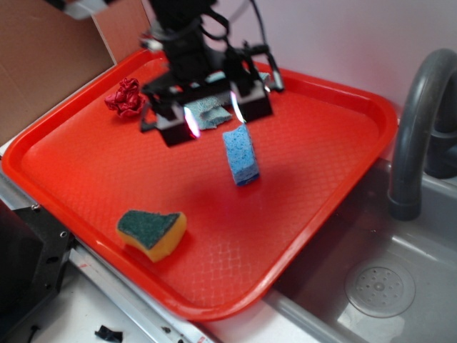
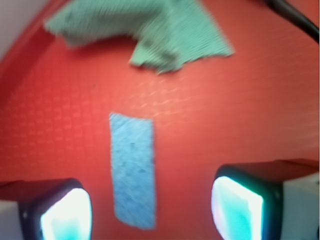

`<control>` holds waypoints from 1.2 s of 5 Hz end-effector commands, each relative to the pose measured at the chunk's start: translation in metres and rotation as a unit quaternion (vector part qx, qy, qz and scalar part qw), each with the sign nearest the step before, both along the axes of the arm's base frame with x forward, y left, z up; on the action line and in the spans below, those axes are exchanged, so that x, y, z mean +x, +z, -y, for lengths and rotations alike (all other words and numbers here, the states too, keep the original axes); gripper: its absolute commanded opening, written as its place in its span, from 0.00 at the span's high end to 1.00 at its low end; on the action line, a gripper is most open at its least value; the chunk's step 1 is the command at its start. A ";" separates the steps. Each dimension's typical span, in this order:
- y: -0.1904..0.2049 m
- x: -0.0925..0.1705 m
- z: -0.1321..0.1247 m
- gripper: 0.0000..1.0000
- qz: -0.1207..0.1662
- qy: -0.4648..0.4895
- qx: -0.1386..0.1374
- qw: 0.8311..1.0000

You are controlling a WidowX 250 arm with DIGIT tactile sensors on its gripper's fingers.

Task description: Grab the blue sponge.

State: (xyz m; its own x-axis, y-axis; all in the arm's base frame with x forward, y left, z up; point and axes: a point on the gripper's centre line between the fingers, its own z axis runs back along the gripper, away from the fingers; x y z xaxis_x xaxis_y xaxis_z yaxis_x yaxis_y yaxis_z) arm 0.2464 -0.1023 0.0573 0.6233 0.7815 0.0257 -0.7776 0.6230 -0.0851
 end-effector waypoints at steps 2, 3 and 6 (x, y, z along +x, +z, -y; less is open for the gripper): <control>-0.023 0.015 0.007 0.00 0.008 -0.038 0.001 0.999; -0.026 0.014 0.006 0.45 0.005 -0.033 -0.002 0.999; -0.001 0.008 0.001 1.00 -0.017 -0.073 -0.013 0.997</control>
State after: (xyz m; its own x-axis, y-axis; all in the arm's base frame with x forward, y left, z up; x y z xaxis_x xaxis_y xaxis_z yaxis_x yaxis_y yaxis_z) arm 0.2410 -0.1036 0.0375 0.7398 0.6709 -0.0513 -0.6717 0.7408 0.0030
